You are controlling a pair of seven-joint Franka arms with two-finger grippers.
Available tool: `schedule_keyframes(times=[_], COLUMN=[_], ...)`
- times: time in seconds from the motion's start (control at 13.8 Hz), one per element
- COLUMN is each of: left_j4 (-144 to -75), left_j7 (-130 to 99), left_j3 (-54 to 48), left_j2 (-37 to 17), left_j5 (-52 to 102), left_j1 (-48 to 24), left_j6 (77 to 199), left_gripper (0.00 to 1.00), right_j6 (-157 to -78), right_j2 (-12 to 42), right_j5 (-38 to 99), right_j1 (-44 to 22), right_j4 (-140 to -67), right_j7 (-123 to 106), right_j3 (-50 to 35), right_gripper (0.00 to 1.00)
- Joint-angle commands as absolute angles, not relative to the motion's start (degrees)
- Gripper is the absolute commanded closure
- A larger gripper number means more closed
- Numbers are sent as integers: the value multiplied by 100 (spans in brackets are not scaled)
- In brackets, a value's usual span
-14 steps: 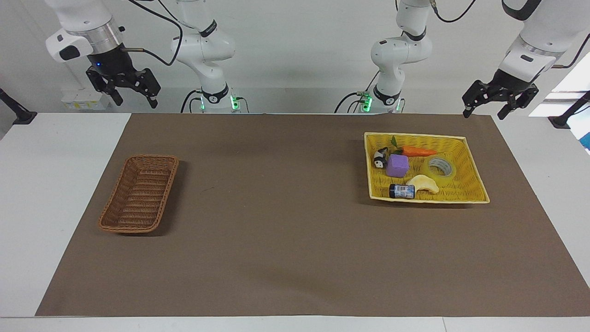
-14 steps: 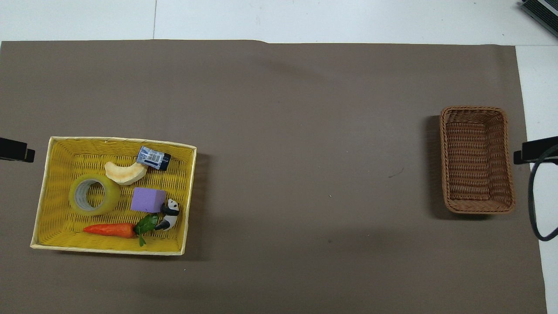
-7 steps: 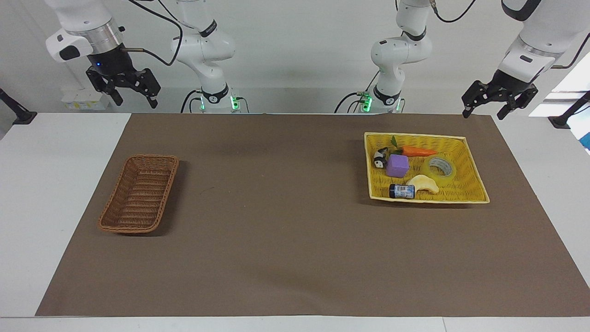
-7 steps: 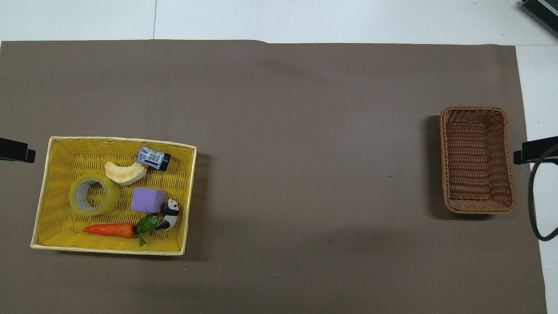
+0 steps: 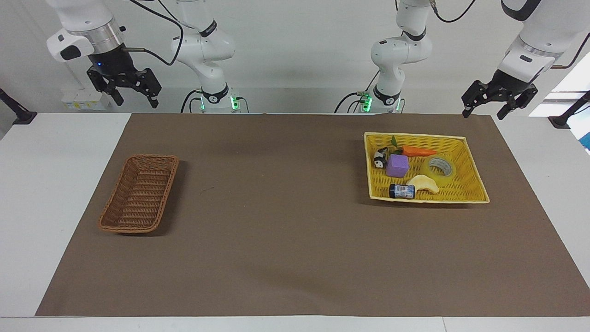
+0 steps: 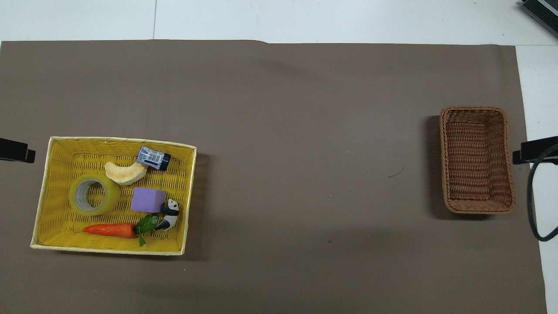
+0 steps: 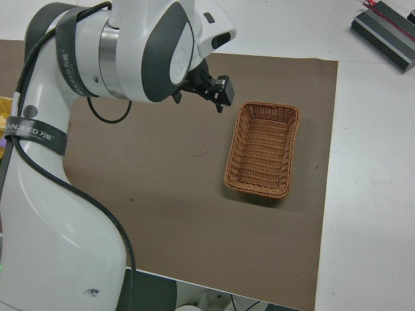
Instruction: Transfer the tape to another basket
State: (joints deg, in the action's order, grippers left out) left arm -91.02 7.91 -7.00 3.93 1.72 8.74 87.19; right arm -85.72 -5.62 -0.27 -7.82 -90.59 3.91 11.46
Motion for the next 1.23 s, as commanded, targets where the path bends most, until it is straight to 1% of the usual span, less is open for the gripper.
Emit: schedule_keyframes(times=[0.0, 0.58, 0.72, 0.87, 1.09, 1.16], left_j4=[-9272, -9299, -9334, -9474, -9825, -10035], left_j7=[861, 870, 573, -173, -264, -264], left_j3=[-712, -712, -712, -712, -712, -712], left_j2=[554, 571, 571, 563, 545, 562], left_j5=[202, 202, 202, 202, 202, 202], left_j1=[923, 923, 949, 1063, 1054, 1055], left_j6=[8701, 8692, 8745, 8798, 9069, 9253], left_gripper=[0, 0, 0, 0, 0, 0], right_j6=[-8508, -8455, -8473, -8534, -8552, -8552], right_j2=[-571, -580, -580, -580, -615, -615], right_j5=[114, 123, 114, 114, 114, 114], right_j1=[-677, -633, -633, -642, -642, -642], right_j4=[-9018, -9035, -9035, -9053, -9097, -9114], right_j7=[246, 229, 211, 167, 158, 167], right_j3=[1099, 1046, 932, 809, 765, 765], right_gripper=[0, 0, 0, 0, 0, 0])
